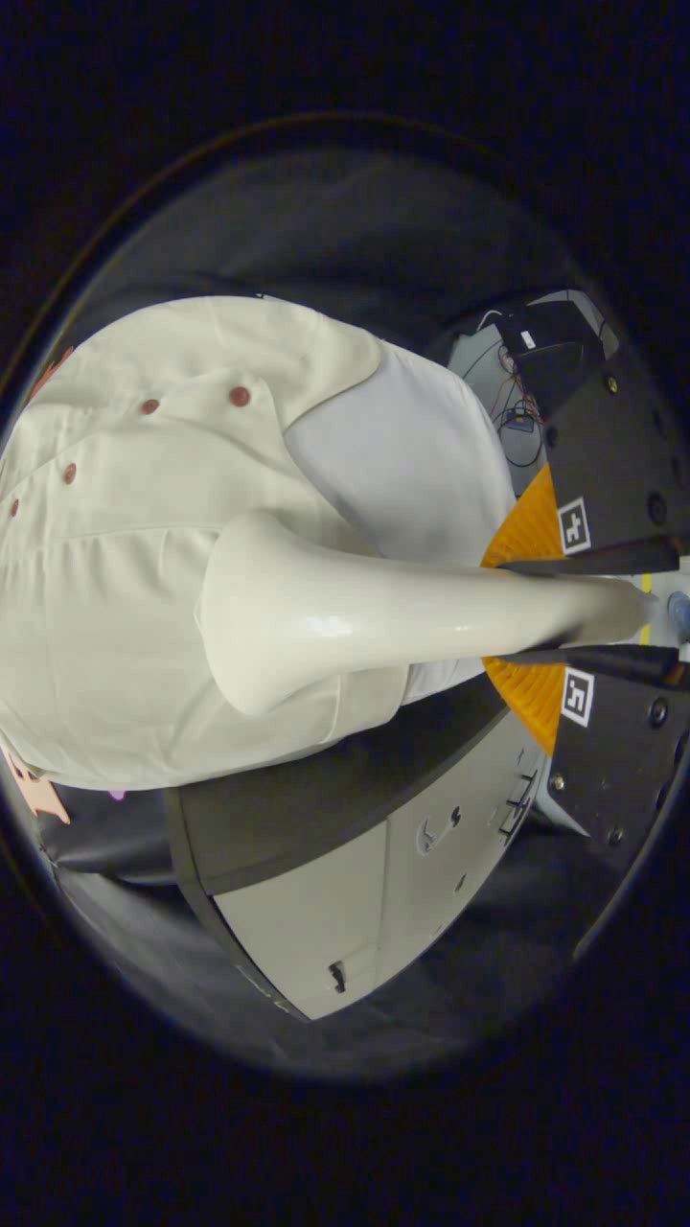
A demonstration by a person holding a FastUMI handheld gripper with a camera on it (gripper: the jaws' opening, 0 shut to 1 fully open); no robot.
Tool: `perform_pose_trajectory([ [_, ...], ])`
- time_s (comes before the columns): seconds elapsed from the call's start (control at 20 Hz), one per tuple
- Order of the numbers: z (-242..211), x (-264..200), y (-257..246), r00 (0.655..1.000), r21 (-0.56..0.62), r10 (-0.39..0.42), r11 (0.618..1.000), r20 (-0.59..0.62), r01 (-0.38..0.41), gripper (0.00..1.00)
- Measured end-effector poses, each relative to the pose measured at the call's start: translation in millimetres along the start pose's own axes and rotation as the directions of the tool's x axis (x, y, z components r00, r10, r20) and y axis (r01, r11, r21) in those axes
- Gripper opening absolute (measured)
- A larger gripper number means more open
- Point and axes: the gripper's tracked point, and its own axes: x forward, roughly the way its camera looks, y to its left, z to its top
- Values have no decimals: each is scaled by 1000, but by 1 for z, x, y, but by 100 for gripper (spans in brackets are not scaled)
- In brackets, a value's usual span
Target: Iron the clothes twice with a garment steamer, once on the left side and once on the right side.
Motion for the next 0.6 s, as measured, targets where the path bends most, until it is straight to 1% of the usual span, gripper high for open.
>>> perform_pose_trajectory([
  [0.3,-46,-3,5,997,-21,8,1000,-79,-9,27],
  [0.45,-58,-11,12,995,-43,24,999,-98,-29,25],
  [0.6,-60,-27,22,994,-59,50,997,-93,-56,25],
])
